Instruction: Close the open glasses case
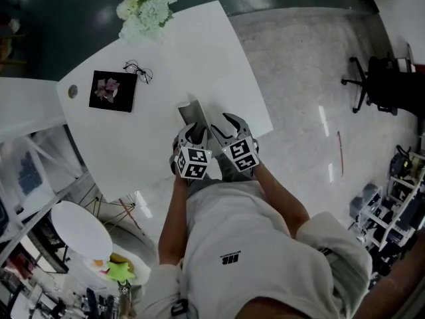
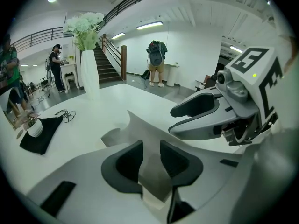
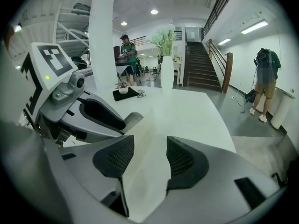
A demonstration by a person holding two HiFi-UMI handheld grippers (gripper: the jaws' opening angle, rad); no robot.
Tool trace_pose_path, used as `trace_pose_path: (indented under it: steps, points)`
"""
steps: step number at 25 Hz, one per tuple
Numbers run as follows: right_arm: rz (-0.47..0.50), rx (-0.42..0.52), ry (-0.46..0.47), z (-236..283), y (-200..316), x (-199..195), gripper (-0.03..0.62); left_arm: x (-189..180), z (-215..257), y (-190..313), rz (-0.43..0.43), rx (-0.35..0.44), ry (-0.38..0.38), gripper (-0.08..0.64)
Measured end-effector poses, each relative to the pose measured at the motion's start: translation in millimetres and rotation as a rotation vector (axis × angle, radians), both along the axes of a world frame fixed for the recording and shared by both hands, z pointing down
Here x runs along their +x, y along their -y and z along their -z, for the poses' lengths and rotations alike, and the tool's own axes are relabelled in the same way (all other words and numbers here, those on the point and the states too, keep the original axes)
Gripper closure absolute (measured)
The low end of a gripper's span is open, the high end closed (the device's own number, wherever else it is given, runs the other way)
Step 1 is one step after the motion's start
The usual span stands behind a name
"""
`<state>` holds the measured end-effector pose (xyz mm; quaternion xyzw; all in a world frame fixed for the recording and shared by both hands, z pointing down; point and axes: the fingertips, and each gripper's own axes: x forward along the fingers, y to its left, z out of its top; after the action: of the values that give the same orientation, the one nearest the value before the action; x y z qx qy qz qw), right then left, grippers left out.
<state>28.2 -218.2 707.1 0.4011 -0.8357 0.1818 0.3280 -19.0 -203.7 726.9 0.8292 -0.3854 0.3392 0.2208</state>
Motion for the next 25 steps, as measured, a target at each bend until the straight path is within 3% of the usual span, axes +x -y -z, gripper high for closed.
trace_pose_path:
  steps: [25]
  points:
    - [0.037, -0.014, -0.002, 3.1, -10.1, -29.8, 0.379, -18.6, -7.2, -12.9, 0.014, -0.015, -0.020, 0.431]
